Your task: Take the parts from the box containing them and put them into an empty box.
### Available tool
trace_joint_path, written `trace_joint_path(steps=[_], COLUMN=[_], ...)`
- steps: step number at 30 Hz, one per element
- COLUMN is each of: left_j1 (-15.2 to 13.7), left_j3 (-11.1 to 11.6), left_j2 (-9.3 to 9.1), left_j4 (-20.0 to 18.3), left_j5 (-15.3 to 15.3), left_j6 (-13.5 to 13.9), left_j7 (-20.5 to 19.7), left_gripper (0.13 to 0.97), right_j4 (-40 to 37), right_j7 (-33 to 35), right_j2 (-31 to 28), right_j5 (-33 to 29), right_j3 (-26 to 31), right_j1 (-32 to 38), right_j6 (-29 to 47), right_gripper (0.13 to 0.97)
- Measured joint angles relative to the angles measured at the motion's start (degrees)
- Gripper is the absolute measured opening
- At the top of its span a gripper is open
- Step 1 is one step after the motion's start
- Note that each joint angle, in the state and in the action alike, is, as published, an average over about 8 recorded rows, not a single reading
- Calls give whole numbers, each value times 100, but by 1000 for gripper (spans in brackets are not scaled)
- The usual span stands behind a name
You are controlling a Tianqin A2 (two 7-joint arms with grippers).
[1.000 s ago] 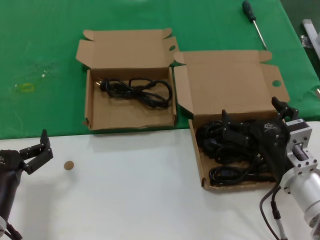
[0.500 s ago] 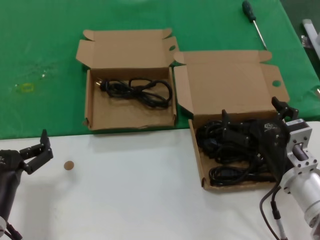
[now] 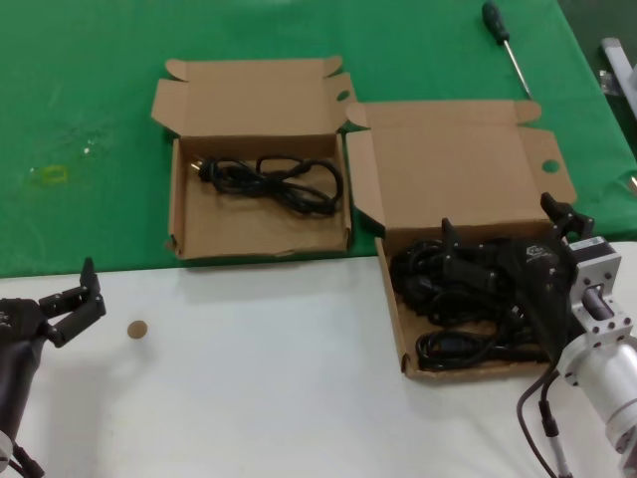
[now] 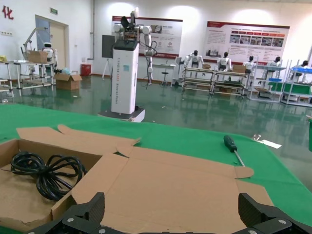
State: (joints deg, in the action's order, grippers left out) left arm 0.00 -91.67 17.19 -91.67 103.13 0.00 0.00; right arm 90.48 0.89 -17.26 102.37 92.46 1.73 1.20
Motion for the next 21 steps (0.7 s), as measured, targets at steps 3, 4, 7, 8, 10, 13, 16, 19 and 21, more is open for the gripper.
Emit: trace_joint_path(steps=[3, 4, 7, 8, 10, 13, 16, 19, 21], left_j1=[0, 0, 0, 0, 0, 0, 0, 0, 0], left_j3=[0, 0, 0, 0, 0, 0, 0, 0, 0], left_j2=[0, 0, 0, 0, 0, 0, 0, 0, 0], left_j4=[0, 0, 0, 0, 0, 0, 0, 0, 0], left_j5=[0, 0, 0, 0, 0, 0, 0, 0, 0], left_j6=[0, 0, 0, 0, 0, 0, 0, 0, 0], left_j7=[0, 0, 0, 0, 0, 0, 0, 0, 0], left_gripper=[966, 966, 966, 966, 966, 966, 966, 966, 966], right_j4=[0, 0, 0, 0, 0, 0, 0, 0, 0], right_j7=[0, 0, 0, 0, 0, 0, 0, 0, 0], right_j2=[0, 0, 0, 0, 0, 0, 0, 0, 0], right_j5=[0, 0, 0, 0, 0, 0, 0, 0, 0], right_j3=[0, 0, 0, 0, 0, 0, 0, 0, 0], right_j1=[0, 0, 0, 0, 0, 0, 0, 0, 0], right_j6=[0, 0, 0, 0, 0, 0, 0, 0, 0], right_gripper=[966, 966, 966, 966, 966, 966, 966, 966, 966])
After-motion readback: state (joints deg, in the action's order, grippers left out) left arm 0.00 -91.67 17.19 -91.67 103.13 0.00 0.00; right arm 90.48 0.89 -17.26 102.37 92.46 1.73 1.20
